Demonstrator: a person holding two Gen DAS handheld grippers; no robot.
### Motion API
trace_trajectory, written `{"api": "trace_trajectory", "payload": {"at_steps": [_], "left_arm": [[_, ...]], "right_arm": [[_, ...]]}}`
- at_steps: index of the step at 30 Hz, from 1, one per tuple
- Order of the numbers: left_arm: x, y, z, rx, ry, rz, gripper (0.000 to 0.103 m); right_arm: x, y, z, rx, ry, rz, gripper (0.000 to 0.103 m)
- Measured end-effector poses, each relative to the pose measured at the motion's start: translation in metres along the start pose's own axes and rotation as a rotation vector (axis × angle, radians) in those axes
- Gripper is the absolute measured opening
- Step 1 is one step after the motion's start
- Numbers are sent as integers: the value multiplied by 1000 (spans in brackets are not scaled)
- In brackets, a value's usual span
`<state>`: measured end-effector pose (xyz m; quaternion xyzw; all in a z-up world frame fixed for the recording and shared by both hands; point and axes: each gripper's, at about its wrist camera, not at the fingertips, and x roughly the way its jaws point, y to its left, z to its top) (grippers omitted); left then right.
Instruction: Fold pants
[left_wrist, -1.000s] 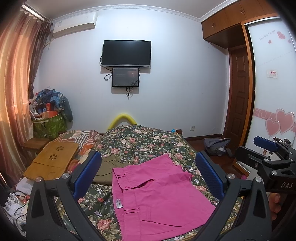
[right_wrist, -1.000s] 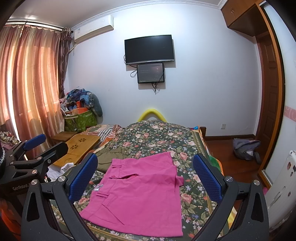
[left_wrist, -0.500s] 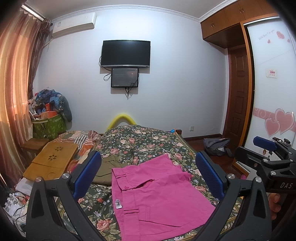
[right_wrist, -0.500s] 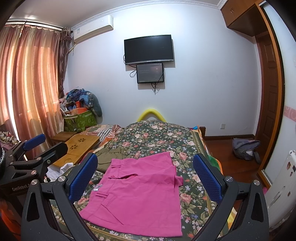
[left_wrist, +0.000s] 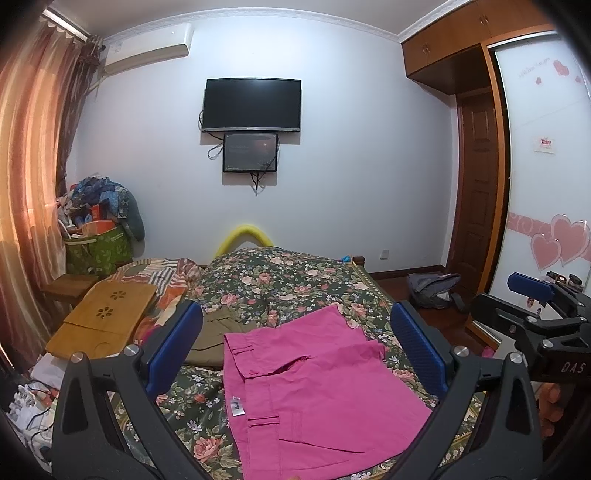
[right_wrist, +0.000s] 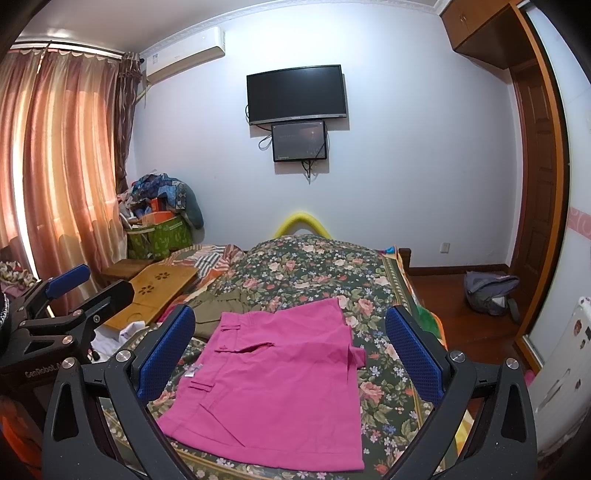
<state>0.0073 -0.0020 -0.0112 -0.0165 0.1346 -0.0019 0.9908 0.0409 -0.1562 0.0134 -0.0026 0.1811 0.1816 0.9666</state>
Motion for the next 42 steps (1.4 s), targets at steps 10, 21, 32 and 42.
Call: {"api": "trace_trajectory", "payload": {"at_steps": [10, 21, 32, 42], "left_arm": [[49, 35, -37, 2, 184, 65, 103], [105, 57, -115, -27, 479, 47, 80], [144, 61, -179, -79, 712, -48, 70], [148, 68, -182, -173, 719, -186, 35]], "right_arm": [[36, -27, -39, -84, 149, -123, 102], [82, -64, -103, -43, 430, -137, 88], [116, -72, -151, 67, 614, -20, 61], [113, -77, -157, 172, 611, 72, 34]]}}
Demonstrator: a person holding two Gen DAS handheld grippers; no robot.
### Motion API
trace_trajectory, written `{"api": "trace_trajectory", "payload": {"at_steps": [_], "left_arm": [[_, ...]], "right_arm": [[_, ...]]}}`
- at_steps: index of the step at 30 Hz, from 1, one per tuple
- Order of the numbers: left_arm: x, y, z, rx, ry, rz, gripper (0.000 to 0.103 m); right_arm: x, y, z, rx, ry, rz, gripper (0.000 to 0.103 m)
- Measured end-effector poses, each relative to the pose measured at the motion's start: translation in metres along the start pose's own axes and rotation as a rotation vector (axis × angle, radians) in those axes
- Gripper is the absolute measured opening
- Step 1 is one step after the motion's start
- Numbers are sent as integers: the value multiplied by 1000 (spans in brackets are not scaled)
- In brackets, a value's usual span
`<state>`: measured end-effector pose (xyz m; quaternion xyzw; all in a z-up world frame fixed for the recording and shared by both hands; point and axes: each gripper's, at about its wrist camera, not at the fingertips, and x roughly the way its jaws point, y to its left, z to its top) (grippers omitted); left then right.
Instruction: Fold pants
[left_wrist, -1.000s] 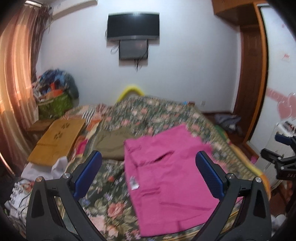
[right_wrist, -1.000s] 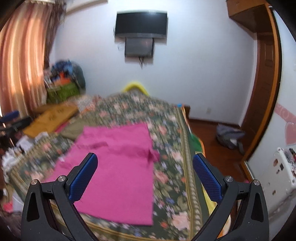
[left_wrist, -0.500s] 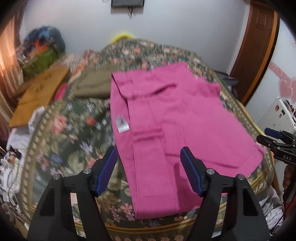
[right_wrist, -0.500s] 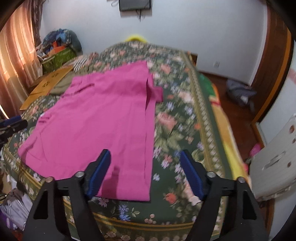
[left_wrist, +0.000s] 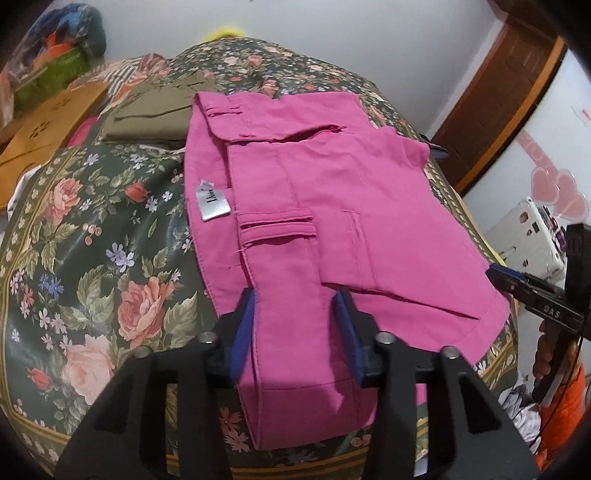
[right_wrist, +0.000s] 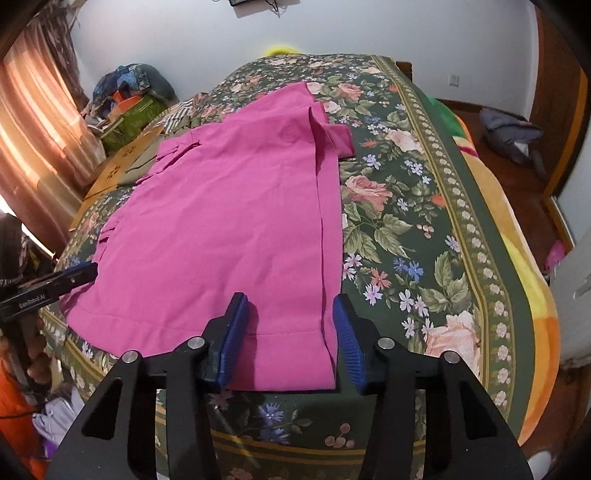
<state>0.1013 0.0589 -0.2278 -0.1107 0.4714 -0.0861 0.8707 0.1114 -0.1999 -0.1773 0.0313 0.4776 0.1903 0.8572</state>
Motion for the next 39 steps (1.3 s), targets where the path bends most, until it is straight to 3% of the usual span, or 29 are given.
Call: {"api": "trace_trajectory", "payload": {"at_steps": [3, 6, 10, 11, 13, 15, 18, 20, 29, 34, 39], "left_arm": [[-4, -7, 0, 44, -8, 44, 25], [-7, -5, -1, 69, -13, 61, 24], [-9, 4, -3, 77, -1, 68, 22], [-9, 6, -3, 86, 1, 106, 16], [-10, 11, -5, 83, 9, 131, 16], [-12, 21, -5, 52, 28, 106, 16], [-17, 30, 2, -1, 34, 80, 16], [-22, 31, 12, 3, 10, 121, 16], [-13, 34, 82, 0, -38, 148, 17], [7, 34, 117, -7, -49, 147, 24], [39, 33, 141, 0, -25, 141, 42]], "right_arm": [[-2, 11, 0, -43, -1, 3, 17], [-2, 20, -1, -97, 3, -14, 10], [-4, 25, -4, -132, 7, -14, 10], [-4, 25, -3, -130, 10, -7, 10], [-4, 24, -3, -123, 16, 0, 10], [-4, 23, -3, -112, 22, 6, 10], [-5, 23, 4, -94, 39, 1, 16], [-9, 21, 9, -78, 40, 12, 21], [-28, 12, 71, -95, -110, -43, 42], [-12, 1, 107, -84, -144, -54, 43], [23, -8, 130, -49, -110, -12, 43]]}}
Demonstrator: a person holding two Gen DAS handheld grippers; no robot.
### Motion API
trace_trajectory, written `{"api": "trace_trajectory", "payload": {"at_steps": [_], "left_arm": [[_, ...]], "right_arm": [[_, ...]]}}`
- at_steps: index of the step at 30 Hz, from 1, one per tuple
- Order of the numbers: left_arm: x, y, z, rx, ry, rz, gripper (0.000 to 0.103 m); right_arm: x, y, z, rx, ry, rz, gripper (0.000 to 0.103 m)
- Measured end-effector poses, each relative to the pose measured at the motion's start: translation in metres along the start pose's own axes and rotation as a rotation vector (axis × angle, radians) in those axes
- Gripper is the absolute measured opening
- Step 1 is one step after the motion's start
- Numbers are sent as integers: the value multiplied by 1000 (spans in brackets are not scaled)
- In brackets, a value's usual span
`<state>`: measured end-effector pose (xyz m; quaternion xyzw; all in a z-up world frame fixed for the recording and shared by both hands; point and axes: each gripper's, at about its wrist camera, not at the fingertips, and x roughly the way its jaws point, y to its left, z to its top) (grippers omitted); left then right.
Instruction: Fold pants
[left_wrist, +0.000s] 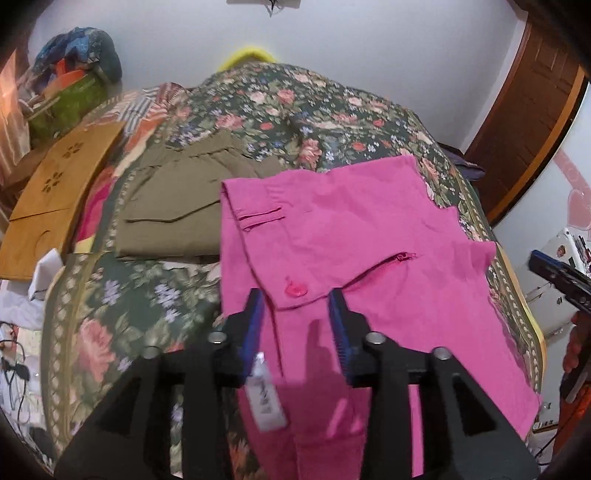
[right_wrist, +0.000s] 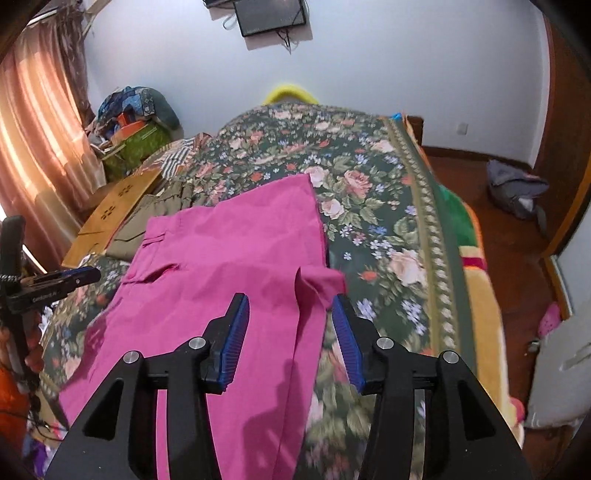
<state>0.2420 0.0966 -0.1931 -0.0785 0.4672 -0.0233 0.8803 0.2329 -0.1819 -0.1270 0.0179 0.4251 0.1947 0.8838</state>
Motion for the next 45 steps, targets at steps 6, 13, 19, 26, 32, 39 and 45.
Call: {"api": "trace_trajectory", "payload": {"at_steps": [6, 13, 19, 26, 32, 39, 45], "left_arm": [[46, -6, -4, 8, 98, -8, 56], [55, 1, -19, -23, 81, 22, 74], [57, 6, -31, -34, 74, 21, 76], [45, 4, -22, 7, 74, 61, 76], [20, 21, 15, -12, -34, 101, 76], [34, 39, 60, -14, -76, 137, 75], [66, 48, 80, -21, -44, 114, 58]], "right_arm": [[61, -1, -5, 36, 128, 77, 43], [85, -7, -6, 66, 157, 126, 9], [81, -5, -20, -28, 174, 31, 4], [65, -29, -15, 38, 176, 11, 4], [39, -36, 16, 8, 84, -36, 24], [47, -23, 55, -68, 11, -73, 42], [88, -14, 89, -104, 15, -42, 42]]}}
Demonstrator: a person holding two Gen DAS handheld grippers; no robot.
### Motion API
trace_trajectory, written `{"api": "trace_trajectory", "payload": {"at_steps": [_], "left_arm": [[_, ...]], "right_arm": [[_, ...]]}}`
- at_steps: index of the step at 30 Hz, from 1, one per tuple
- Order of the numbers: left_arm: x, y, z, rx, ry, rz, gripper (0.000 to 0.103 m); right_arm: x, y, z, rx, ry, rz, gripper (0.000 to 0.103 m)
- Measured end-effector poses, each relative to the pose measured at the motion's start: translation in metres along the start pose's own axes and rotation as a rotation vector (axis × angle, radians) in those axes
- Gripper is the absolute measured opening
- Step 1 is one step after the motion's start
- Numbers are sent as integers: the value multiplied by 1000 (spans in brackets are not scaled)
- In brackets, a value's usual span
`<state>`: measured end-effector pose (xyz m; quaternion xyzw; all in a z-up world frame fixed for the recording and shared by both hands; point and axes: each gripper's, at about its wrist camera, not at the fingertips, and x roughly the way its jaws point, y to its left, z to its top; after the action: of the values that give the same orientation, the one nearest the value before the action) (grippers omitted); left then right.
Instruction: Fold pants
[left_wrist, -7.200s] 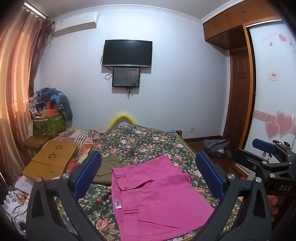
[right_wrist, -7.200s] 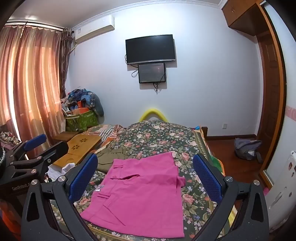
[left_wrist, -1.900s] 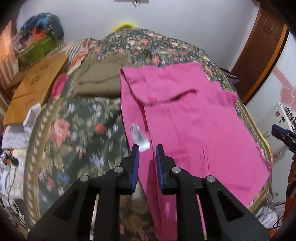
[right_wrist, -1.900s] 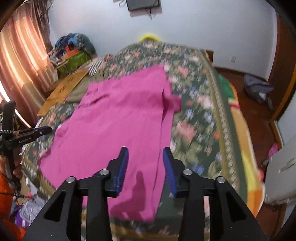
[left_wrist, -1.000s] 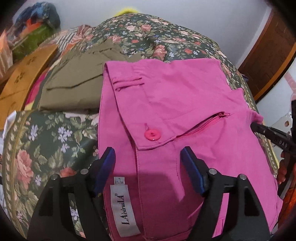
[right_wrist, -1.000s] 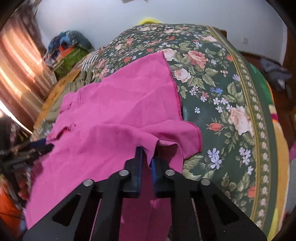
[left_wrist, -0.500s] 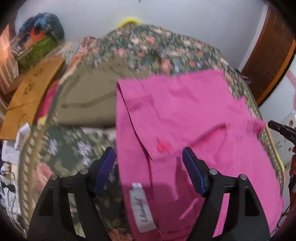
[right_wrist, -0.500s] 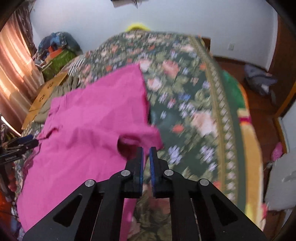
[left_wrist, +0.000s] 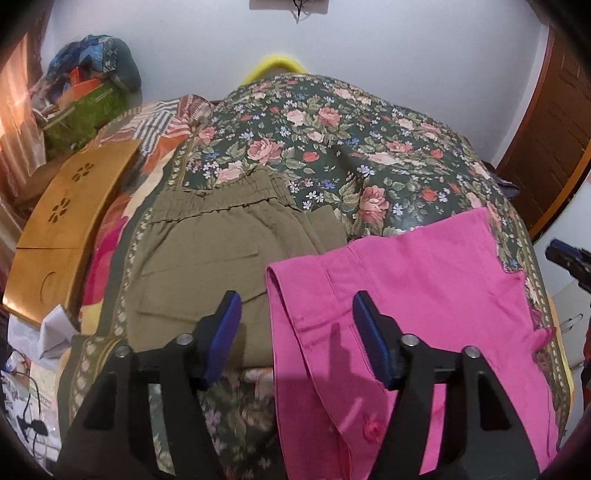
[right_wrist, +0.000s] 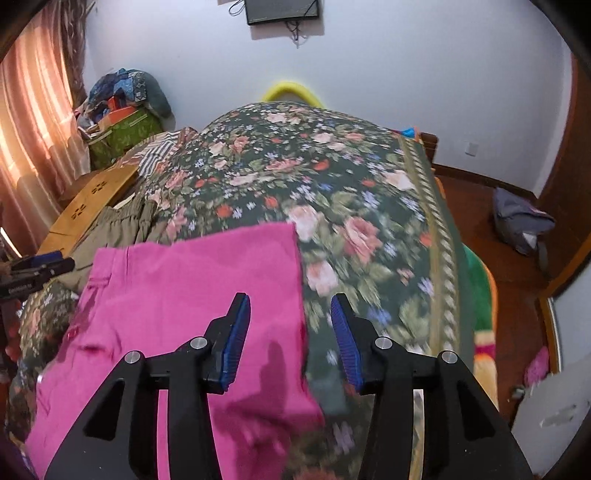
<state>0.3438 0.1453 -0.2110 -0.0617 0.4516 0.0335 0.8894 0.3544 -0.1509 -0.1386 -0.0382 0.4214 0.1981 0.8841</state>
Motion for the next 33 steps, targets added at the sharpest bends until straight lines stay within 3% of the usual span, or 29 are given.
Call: {"api": "trace_trajectory", "payload": {"at_steps": [5, 12, 20, 23, 24, 25, 27, 30, 33], "left_arm": [[31, 6, 6, -8, 51, -31, 50], [57, 13, 2, -22, 90, -48, 49], [63, 11, 12, -17, 84, -102, 39], [70, 9, 13, -10, 96, -91, 38], [72, 10, 14, -17, 99, -90, 34], [73, 11, 14, -26, 100, -85, 29], [75, 14, 16, -44, 105, -63, 11], [73, 18, 18, -73, 101, -79, 3], [62, 15, 21, -61, 74, -75, 2]], "right_arm": [[37, 0, 21, -19, 30, 27, 42], [84, -4, 37, -25, 80, 73, 42], [109, -11, 37, 26, 114, 136, 42], [114, -10, 35, 19, 121, 145, 42], [115, -9, 35, 13, 117, 144, 41], [115, -8, 35, 6, 112, 142, 38], [113, -6, 35, -13, 93, 133, 9], [110, -7, 38, -1, 70, 143, 6], [100, -2, 40, -15, 31, 141, 5]]}}
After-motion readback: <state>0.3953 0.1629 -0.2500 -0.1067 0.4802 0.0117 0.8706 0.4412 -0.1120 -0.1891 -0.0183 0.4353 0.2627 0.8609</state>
